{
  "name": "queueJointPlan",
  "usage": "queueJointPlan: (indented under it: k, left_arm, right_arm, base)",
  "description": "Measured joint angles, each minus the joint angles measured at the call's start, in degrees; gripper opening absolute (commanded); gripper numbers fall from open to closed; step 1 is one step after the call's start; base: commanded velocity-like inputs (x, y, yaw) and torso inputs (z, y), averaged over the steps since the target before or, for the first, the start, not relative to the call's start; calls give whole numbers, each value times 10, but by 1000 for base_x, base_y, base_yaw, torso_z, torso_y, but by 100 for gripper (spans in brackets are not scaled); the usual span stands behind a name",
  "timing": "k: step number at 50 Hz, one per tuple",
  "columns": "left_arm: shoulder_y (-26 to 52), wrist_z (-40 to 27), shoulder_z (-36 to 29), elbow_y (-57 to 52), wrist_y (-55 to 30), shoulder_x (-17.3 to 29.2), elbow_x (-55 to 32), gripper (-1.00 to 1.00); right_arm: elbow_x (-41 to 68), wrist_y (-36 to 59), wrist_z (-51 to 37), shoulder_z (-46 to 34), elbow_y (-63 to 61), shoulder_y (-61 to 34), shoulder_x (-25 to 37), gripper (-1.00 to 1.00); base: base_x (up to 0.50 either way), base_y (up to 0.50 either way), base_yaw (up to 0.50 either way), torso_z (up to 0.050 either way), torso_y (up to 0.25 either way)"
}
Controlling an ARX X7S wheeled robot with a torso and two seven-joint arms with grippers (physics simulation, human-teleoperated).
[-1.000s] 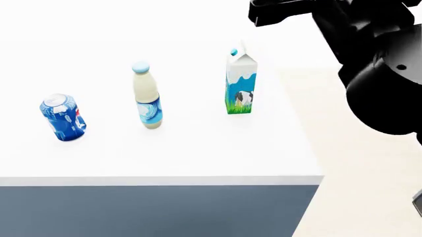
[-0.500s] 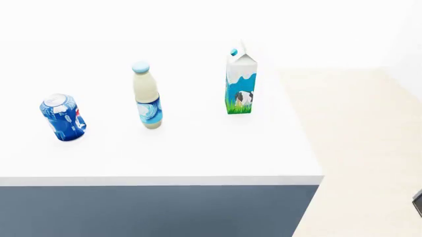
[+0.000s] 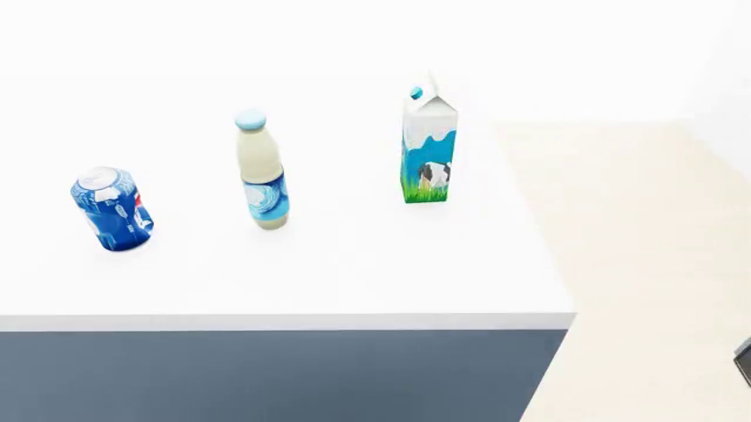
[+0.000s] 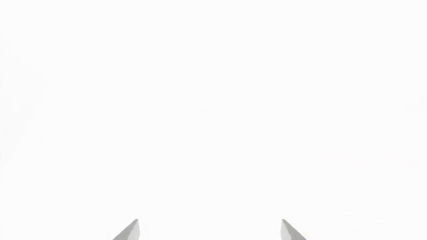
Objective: Move the drinks to the dining counter.
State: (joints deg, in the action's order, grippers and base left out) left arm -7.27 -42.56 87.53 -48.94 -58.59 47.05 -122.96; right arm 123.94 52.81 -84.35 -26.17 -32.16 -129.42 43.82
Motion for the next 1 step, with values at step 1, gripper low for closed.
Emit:
queueJointPlan:
  k: [1]
  left_arm:
    - [-2, -1, 6, 1, 2, 2, -5, 100]
  right_arm:
    - [5, 13, -5, 11, 6, -5, -8, 100]
  base:
    - [0, 0, 0, 0, 0]
